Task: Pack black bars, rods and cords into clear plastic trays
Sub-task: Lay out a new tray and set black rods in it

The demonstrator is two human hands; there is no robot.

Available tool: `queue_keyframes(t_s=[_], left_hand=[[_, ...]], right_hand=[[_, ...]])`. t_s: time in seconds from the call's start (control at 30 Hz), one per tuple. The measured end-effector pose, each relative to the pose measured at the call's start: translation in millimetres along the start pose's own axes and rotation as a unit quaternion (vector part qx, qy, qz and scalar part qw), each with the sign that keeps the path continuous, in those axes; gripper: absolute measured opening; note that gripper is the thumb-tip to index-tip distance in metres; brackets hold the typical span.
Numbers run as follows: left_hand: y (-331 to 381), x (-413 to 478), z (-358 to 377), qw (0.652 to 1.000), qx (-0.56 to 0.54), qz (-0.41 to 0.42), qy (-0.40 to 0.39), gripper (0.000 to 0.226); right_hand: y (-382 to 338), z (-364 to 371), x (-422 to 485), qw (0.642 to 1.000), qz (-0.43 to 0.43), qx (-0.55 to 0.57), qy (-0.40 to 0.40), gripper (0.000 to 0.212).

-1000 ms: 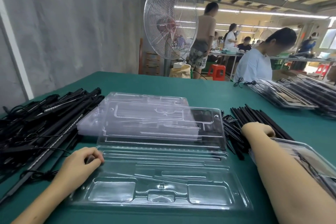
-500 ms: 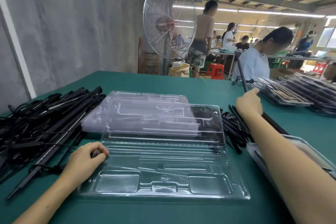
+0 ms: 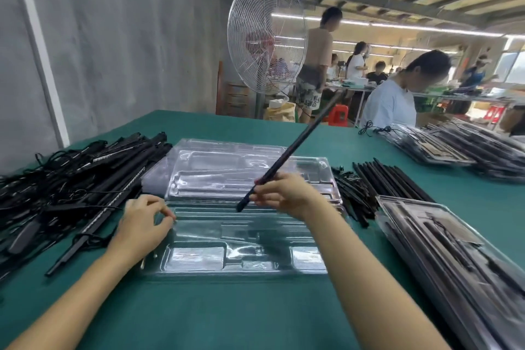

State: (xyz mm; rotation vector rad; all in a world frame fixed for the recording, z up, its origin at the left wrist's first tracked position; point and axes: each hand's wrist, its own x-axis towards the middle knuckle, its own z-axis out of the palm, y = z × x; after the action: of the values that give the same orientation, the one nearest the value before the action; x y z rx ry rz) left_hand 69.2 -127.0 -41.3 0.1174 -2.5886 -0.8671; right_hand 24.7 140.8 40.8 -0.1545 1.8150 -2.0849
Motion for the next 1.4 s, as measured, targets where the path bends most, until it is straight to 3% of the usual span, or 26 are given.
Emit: queue_keyframes(t_s=[0.13, 0.27, 0.4, 0.53, 0.63, 0.73, 0.87, 1.07, 1.23, 1.4], left_hand=[[11, 2, -10, 0.995, 0.096, 0.034, -0.014, 0.005], [49, 2, -10, 0.986, 0.001, 0.136, -0.097, 0.013], [75, 9, -12, 0.975, -0.049, 0.155, -0.15, 0.013], [64, 24, -17, 0.984, -0.088, 0.124, -0.091, 0.014], [43, 30, -21, 0.985, -0.125, 0.081, -0.083, 0.017], [32, 26, -14, 0.987, -0.113, 0.068, -0.09, 0.026], [30, 24, 4, 0.993, -0.054, 0.062, -0.088, 0.019], [27, 27, 7, 0.995, -0.012, 0.089, -0.038, 0.015], [19, 28, 4, 0.997, 0.015, 0.076, -0.03, 0.015], [14, 28, 5, 0.997, -0.018, 0.062, -0.029, 0.017]], right_hand=[[28, 24, -5, 0.999, -0.032, 0.005, -0.029, 0.021], [38, 39, -3, 0.997, -0.052, 0.035, -0.049, 0.017], [36, 42, -3, 0.995, -0.038, 0.064, -0.063, 0.015], [31, 14, -3, 0.992, -0.001, 0.123, 0.039, 0.01], [27, -21, -6, 0.972, -0.031, 0.196, 0.127, 0.008], [32, -52, -11, 0.962, -0.055, 0.2, 0.18, 0.011], [41, -65, -16, 0.958, -0.054, 0.157, 0.236, 0.008], [39, -76, -15, 0.952, -0.055, 0.046, 0.297, 0.033], [44, -90, -19, 0.946, -0.022, -0.052, 0.32, 0.006], [39, -99, -23, 0.87, -0.042, -0.252, 0.422, 0.022]])
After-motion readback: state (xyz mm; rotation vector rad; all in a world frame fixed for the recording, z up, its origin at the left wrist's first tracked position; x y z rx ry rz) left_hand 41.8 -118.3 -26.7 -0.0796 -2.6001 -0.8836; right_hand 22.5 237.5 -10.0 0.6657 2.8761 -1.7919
